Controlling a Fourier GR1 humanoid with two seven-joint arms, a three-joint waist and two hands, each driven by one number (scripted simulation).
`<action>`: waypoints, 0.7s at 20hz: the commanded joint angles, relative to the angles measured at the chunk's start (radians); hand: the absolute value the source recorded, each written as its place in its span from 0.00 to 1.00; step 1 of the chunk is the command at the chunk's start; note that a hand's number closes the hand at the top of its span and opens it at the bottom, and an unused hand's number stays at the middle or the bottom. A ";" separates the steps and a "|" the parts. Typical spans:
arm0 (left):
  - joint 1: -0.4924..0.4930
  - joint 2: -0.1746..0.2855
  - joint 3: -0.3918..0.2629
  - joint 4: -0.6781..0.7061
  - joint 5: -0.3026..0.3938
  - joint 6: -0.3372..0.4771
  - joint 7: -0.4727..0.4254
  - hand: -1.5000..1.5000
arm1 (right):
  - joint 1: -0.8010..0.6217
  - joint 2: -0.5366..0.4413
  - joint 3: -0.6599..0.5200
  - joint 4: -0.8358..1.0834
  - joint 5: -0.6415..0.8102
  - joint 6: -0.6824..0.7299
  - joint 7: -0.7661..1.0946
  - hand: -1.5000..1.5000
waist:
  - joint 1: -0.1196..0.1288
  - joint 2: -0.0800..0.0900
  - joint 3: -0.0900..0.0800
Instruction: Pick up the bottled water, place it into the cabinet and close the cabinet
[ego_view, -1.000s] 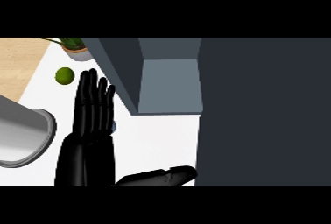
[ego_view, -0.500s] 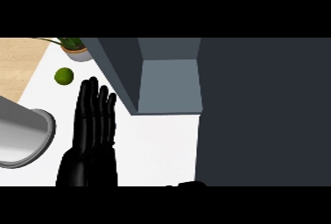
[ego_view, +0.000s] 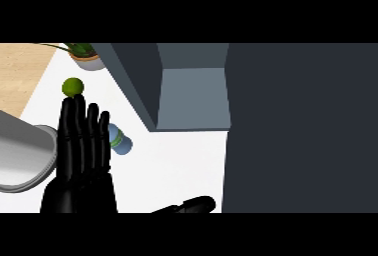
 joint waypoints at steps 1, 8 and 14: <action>0.081 -0.002 -0.014 0.012 -0.035 0.063 -0.023 0.00 | 0.038 -0.008 -0.046 -0.181 -0.199 -0.014 0.090 0.00 | 0.004 0.003 -0.001; 0.196 0.057 0.045 -0.080 0.026 0.015 -0.011 0.00 | 0.133 0.004 -0.035 -0.230 -0.190 0.026 0.067 0.00 | -0.001 0.002 -0.002; 0.242 0.151 0.150 -0.007 0.244 0.031 -0.146 0.00 | 0.121 0.012 -0.055 -0.187 -0.184 0.041 0.016 0.00 | -0.001 0.006 -0.003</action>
